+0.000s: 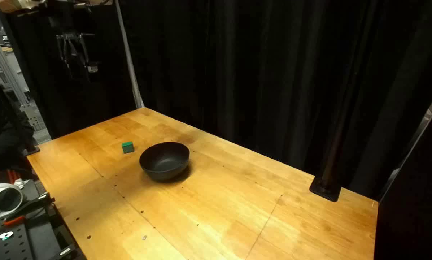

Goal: Pick up the green object and put it in the bowl

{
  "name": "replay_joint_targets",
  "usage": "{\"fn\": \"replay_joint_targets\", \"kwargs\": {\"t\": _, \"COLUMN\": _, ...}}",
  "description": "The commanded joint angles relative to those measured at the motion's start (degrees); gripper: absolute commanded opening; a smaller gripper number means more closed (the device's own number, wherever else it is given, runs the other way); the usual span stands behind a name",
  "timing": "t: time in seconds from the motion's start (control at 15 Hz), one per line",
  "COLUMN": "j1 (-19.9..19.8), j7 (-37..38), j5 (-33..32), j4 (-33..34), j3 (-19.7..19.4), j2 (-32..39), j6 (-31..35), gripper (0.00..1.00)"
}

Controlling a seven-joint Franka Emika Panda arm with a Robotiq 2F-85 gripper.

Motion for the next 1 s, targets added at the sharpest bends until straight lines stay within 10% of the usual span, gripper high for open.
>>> {"fn": "replay_joint_targets", "kwargs": {"t": 0.0, "j1": 0.28, "j7": 0.11, "j5": -0.09, "j4": 0.34, "j3": -0.23, "j2": 0.02, "j6": -0.11, "gripper": 1.00}}
{"fn": "replay_joint_targets", "kwargs": {"t": 0.93, "j1": 6.72, "j7": 9.59, "j5": 2.21, "j4": 11.14, "j3": 5.77, "j2": 37.18, "j6": 25.90, "gripper": 1.00}}
